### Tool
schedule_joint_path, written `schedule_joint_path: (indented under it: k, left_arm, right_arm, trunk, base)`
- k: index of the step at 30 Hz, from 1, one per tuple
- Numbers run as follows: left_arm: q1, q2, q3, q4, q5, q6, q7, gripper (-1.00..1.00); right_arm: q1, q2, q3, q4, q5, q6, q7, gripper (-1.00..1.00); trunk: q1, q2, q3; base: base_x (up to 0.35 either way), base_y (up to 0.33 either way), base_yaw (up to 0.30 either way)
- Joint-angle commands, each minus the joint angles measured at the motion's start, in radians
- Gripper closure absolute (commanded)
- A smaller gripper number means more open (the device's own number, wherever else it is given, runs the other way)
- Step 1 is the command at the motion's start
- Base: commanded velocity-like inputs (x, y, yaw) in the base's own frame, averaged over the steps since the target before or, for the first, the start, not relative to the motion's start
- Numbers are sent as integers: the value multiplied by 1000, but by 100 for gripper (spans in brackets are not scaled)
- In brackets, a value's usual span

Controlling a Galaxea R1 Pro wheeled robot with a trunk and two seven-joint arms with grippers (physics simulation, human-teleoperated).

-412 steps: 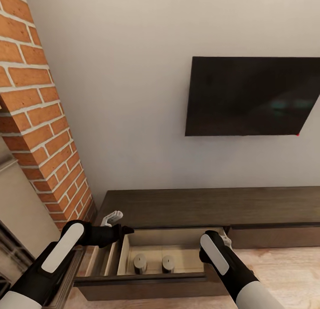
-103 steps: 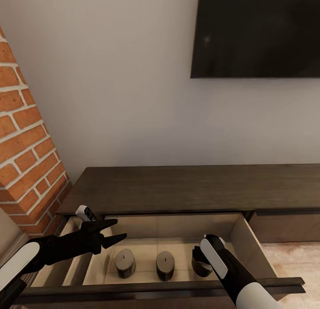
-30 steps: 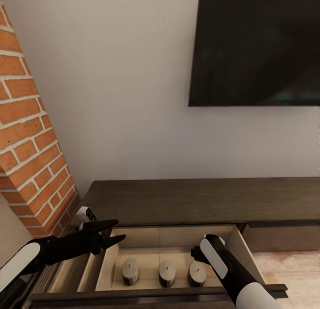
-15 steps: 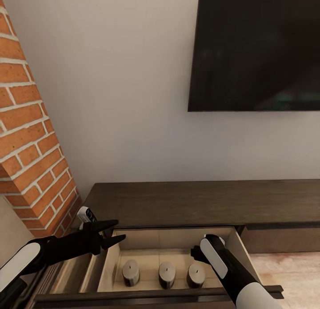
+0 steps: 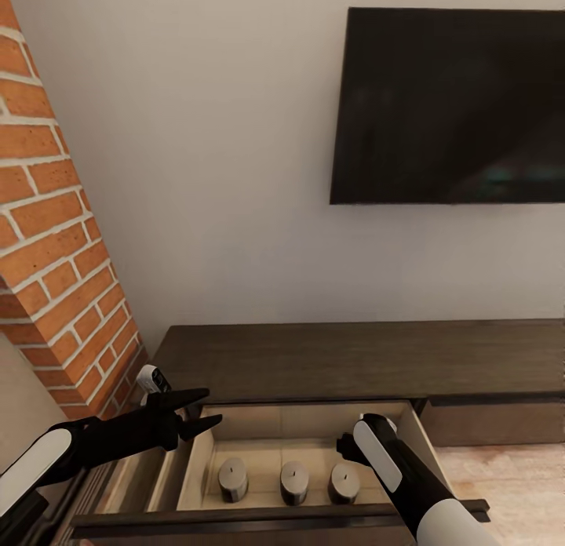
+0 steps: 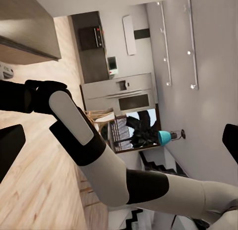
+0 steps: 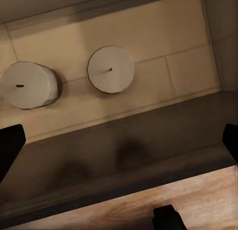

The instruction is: Place each of the two pumpkins and all three candles from the living room inside a cabinet in the living room (use any cabinet), then make sure every cabinet is closed, and position the cauldron so it is next to a table in the living room.

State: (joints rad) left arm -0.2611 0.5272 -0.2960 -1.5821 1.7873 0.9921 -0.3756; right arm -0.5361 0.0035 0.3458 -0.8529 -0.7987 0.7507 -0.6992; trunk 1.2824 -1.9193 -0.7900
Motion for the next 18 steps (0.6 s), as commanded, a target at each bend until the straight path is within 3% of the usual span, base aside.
schedule_joint_path:
  k: [1,8,18]
  left_arm:
    - [-1,1,-2,1,-5,0,-8,-100]
    - [-1,1,-2,1,-5,0,-8,-100]
    - [-1,1,-2,0,-6,-1,-8,-100]
  right_arm:
    - [-1,0,2,-1,-10,1,-10,-100]
    - [-1,0,2,-4,-10,2,-7,-100]
    - [-1,0,2,-5,-11,2,-5,-100]
  trunk:
    - [-4,7,2]
    - [-31,56,24]
    - [-69,126,56]
  base:
    - [-17,0,0]
    - [-16,0,0]
    - [-211,0,0]
